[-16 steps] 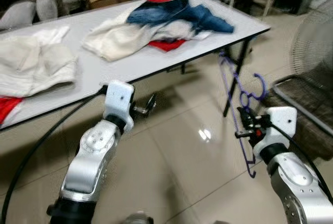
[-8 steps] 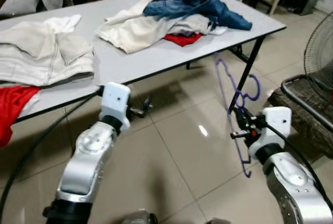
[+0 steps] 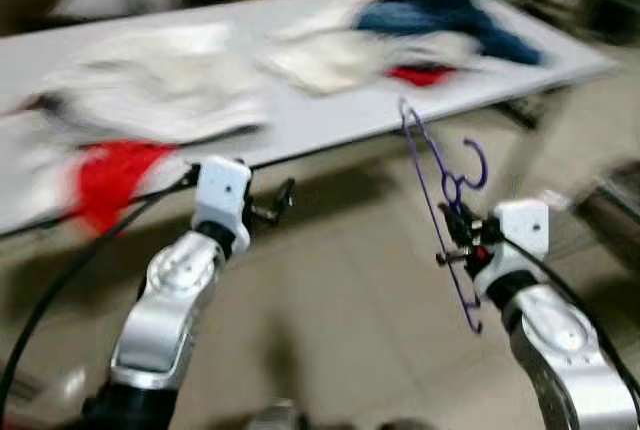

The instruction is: Hang hanger

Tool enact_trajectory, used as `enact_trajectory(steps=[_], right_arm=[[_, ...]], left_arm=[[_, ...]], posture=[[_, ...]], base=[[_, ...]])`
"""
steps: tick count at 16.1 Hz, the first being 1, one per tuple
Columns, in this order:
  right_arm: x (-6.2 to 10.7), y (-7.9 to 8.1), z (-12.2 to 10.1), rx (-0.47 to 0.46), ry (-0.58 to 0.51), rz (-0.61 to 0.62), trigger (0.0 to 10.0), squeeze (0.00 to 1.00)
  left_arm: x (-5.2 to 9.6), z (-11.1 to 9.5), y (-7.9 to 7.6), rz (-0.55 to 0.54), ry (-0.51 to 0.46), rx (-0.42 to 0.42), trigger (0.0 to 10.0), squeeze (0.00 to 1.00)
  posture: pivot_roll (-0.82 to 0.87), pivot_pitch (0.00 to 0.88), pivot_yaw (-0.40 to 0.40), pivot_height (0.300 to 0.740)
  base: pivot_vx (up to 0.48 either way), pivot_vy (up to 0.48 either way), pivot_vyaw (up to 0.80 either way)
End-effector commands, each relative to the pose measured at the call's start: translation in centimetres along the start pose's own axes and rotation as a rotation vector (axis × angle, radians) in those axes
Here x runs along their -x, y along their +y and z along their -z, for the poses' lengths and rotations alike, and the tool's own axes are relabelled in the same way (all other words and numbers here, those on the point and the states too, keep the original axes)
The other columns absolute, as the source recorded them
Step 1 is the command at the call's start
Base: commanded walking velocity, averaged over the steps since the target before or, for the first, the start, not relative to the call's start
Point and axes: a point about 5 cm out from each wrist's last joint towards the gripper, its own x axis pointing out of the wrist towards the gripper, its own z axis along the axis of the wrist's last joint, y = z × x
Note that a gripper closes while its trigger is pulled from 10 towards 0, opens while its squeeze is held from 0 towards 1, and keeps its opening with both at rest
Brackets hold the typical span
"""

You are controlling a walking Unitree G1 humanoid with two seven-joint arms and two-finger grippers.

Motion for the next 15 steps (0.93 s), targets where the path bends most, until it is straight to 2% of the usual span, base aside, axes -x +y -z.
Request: enact_trajectory(steps=[1, 3, 4, 7, 8, 10, 13, 15], right_arm=[[0.3, -0.4, 0.3, 0.008, 0.013, 0.019, 10.0, 0.0], [0.3, -0.4, 0.3, 0.013, 0.013, 0.018, 10.0, 0.0], [0.3, -0.4, 0.3, 0.015, 0.012, 0.016, 10.0, 0.0], [0.2, -0.5, 0.2, 0.023, 0.006, 0.019, 10.0, 0.0], [0.2, -0.6, 0.2, 0.019, 0.004, 0.025, 10.0, 0.0], [0.3, -0.8, 0.3, -0.008, 0.001, 0.046, 10.0, 0.0], [0.3, -0.9, 0.1, 0.009, -0.004, 0.042, 10.0, 0.0], [0.3, -1.2, 0.1, -0.023, 0.0, 0.053, 10.0, 0.0]], left_arm=[[0.0, 0.1, -0.3, 0.006, 0.008, -0.004, 10.0, 0.0], [0.0, 0.1, -0.3, 0.005, 0.01, -0.008, 10.0, 0.0], [-0.1, 0.0, -0.2, -0.005, -0.001, -0.043, 10.0, 0.0], [-0.5, -0.2, -0.5, -0.011, -0.002, -0.041, 10.0, 0.0], [-0.6, -0.2, -0.6, -0.008, -0.003, -0.039, 10.0, 0.0], [-0.6, -0.1, -1.0, -0.001, -0.011, 0.022, 10.0, 0.0], [-0.7, 0.1, -1.3, 0.003, -0.005, 0.029, 10.0, 0.0], [-0.7, 0.3, -1.6, 0.001, -0.016, 0.048, 10.0, 0.0]], posture=[[0.02, 0.052, 0.049, 0.74], [0.02, 0.051, 0.049, 0.74], [0.01, 0.05, 0.049, 0.74], [0.01, 0.044, 0.05, 0.74], [0.01, 0.042, 0.051, 0.74], [0.01, 0.036, 0.051, 0.74], [0.0, 0.031, 0.044, 0.74], [-0.01, 0.029, 0.029, 0.74]], base=[[0.0, 0.461, 0.8], [0.0, 0.407, 0.8], [0.0, 0.0, 0.8], [0.0, -0.48, 0.8], [0.0, -0.48, 0.0], [0.0, 0.0, 0.0], [0.0, 0.0, 0.0], [0.0, 0.0, 0.0]])
